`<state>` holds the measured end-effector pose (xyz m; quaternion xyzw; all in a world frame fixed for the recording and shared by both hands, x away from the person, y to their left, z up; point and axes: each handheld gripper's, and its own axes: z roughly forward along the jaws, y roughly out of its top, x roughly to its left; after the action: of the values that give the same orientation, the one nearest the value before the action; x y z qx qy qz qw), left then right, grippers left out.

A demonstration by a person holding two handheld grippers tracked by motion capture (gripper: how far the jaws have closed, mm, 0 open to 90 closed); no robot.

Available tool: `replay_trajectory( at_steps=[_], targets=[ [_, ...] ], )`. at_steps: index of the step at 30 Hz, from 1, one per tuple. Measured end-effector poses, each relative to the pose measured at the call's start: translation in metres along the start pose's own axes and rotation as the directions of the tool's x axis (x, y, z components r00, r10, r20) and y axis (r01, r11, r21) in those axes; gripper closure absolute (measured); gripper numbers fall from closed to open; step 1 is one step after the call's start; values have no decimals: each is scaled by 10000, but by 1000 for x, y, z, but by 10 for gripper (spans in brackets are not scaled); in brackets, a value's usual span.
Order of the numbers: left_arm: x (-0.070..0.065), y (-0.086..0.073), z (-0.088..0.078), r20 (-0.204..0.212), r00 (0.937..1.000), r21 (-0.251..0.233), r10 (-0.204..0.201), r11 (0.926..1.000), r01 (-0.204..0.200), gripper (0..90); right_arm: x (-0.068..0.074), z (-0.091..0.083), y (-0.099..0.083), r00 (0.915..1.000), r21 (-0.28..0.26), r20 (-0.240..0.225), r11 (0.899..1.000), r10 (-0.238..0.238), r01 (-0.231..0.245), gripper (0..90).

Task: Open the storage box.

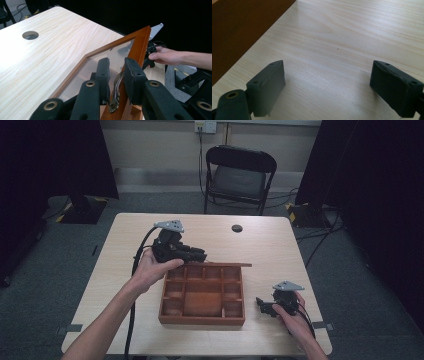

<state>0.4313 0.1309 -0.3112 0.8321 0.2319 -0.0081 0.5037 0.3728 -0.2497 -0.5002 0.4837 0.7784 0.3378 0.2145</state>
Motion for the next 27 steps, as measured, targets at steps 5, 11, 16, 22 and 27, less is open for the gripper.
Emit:
replay_trajectory(
  at_steps=[5, 11, 16, 22, 27],
  targets=[
    [1, 1, -1, -74, 10000, 4, -19, 10000, 19, 739, 0, 0, 0, 10000, 2, -2, 10000, 3, -3, 119],
    [1, 4, -1, -147, 9999, -20, 15, 10000, -15, 740, 0, 0, 0, 10000, 0, -1, 10000, 2, -2, 119],
    [2, 5, -1, -175, 9998, -9, 26, 10000, -26, 738, 0, 0, 0, 10000, 2, 0, 10000, 9, -9, 119],
    [3, 6, -1, -192, 9998, -76, -14, 10000, 13, 738, 0, 0, 0, 10000, 0, -3, 10000, 3, -3, 119],
    [4, 7, -1, -224, 9997, -118, -37, 9999, 34, 738, 0, 0, 0, 10000, 1, -1, 10000, 6, -6, 119]
  ],
)
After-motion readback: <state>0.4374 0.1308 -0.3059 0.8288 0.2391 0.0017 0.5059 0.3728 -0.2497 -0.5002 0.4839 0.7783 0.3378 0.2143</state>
